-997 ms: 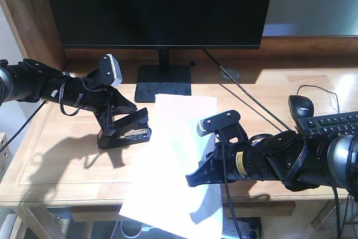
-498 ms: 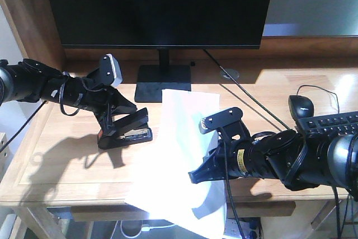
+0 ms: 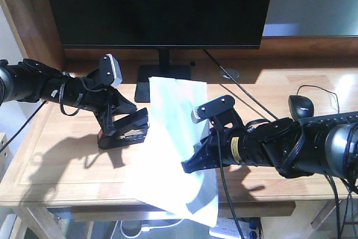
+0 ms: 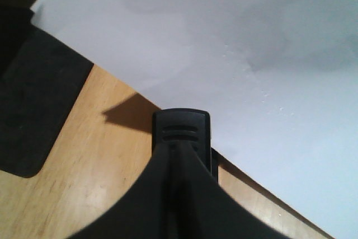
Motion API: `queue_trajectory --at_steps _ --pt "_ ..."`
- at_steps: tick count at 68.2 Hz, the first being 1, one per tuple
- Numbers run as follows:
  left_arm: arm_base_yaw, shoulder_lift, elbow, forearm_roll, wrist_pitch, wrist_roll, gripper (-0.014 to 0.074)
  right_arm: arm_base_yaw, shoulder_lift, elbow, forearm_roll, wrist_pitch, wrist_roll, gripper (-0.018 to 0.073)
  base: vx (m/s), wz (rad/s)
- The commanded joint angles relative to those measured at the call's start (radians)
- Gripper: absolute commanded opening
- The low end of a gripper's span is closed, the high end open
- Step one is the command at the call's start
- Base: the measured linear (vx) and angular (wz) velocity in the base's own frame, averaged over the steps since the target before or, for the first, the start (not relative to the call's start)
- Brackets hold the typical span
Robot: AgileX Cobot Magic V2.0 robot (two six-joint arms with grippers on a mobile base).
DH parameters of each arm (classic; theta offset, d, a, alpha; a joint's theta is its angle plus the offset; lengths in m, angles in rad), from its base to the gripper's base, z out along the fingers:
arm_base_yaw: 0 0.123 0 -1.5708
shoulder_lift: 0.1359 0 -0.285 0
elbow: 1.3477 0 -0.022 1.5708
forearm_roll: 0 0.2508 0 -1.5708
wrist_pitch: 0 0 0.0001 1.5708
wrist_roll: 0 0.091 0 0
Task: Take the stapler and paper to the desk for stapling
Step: 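Lower the paper flat onto the desk in front of the stapler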
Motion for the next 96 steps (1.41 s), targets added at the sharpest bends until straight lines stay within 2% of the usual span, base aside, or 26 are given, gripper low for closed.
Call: queue_trajectory --at_steps 1,38,58,84,96 --pt "-0.010 -0.055 -0.027 -0.054 0.022 -0.010 -0.0006 0.000 -0.020 -0.037 -0.047 0.004 -0.010 -0.0002 0.00 0.00" --pt "-0.010 -0.055 -0.027 -0.054 0.022 -0.010 -0.0006 0.001 0.074 -0.050 -0.045 -0.062 -0.018 -0.0002 0.00 0.00" --pt "-0.010 -0.055 -0.027 -0.054 0.022 -0.010 -0.0006 0.001 0.143 -0.144 -0.046 -0.064 -0.019 -0.0002 0.00 0.00" --pt "-0.010 -0.055 -0.027 -0.054 0.022 -0.010 -0.0006 0.001 0.260 -0.272 -0.046 -0.018 -0.018 0.0015 0.00 0.00" --pt "-0.010 -0.055 -0.027 -0.054 0.022 -0.010 -0.0006 0.001 0.287 -0.310 -0.044 0.061 -0.007 0.0057 0.00 0.00"
